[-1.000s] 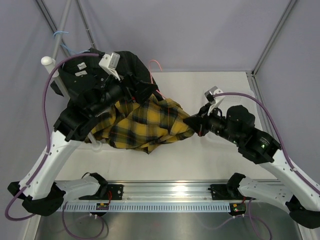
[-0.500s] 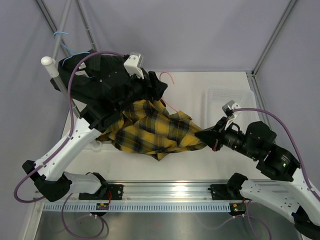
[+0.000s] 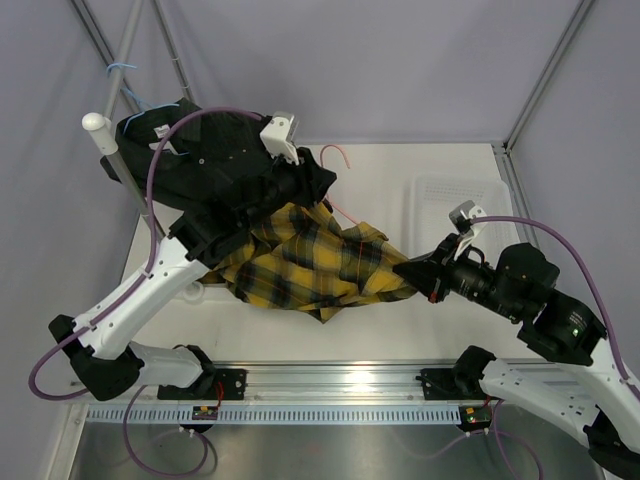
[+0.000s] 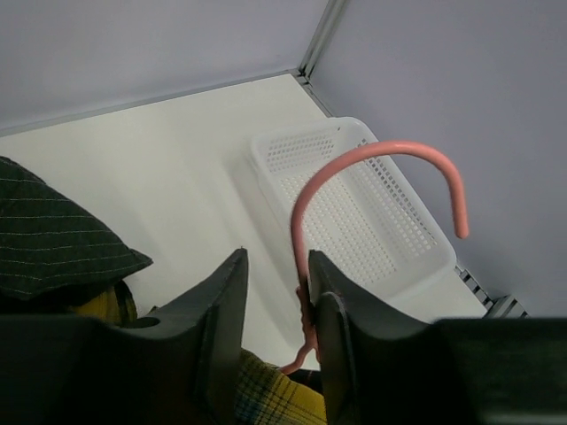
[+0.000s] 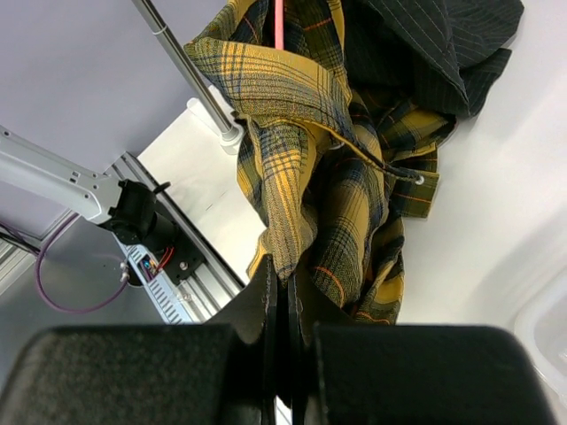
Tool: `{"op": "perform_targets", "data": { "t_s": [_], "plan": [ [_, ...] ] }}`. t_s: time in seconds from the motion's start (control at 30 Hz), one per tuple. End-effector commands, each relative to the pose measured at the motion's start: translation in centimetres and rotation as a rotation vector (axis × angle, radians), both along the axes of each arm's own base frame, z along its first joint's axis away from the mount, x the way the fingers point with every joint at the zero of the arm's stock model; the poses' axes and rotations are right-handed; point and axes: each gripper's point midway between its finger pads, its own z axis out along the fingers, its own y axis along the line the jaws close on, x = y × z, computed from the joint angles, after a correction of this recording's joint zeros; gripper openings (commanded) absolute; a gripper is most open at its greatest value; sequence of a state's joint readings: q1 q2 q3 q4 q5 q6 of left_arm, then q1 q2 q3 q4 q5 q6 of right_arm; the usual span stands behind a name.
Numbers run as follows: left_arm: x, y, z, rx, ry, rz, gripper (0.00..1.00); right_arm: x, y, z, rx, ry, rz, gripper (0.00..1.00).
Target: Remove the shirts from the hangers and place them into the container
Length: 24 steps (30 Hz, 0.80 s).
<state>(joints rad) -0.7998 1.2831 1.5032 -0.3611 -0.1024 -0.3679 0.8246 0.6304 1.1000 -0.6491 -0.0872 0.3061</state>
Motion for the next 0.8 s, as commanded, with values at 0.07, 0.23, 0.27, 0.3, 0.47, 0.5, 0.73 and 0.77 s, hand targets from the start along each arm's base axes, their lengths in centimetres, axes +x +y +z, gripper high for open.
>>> {"op": "perform_targets", "data": {
  "t_s": [0.07,0.23,0.27,0.3,0.47,0.5,0.73,0.77],
  "plan": [
    [-0.1,-0.5,1.9,-0.033,-0.03,-0.007,0.0,0.8,-0.5,5.7,0.101,-0.132,-0.046,0.0],
    [0.9,0.3,2.7,0.0,-0.038,0.067,0.0,1.5,-0.8,4.5,0.058,-0.1,-0.084,0.26],
    [1.2,0.3,3.1,0.01,-0.045,0.078,0.0,1.5,-0.9,4.1,0.047,-0.087,-0.086,0.35],
    [1.5,0.2,3.4,0.023,-0.049,0.081,0.0,1.3,-1.0,3.8,0.039,-0.082,-0.084,0.43],
    [1.6,0.0,7.3,0.018,-0.104,0.064,0.0,1.1,-2.0,1.4,0.003,-0.061,-0.111,0.47],
    [1.5,0.0,7.7,0.01,-0.109,0.057,0.0,1.1,-2.2,1.3,0.005,-0.065,-0.116,0.48],
    [0.7,0.4,8.9,-0.007,-0.125,0.043,0.0,1.8,-1.7,-0.2,-0.042,-0.072,-0.115,0.52],
    [0.7,0.4,8.8,-0.006,-0.124,0.041,0.0,2.0,-1.6,-0.7,-0.05,-0.068,-0.116,0.52]
  ]
}}
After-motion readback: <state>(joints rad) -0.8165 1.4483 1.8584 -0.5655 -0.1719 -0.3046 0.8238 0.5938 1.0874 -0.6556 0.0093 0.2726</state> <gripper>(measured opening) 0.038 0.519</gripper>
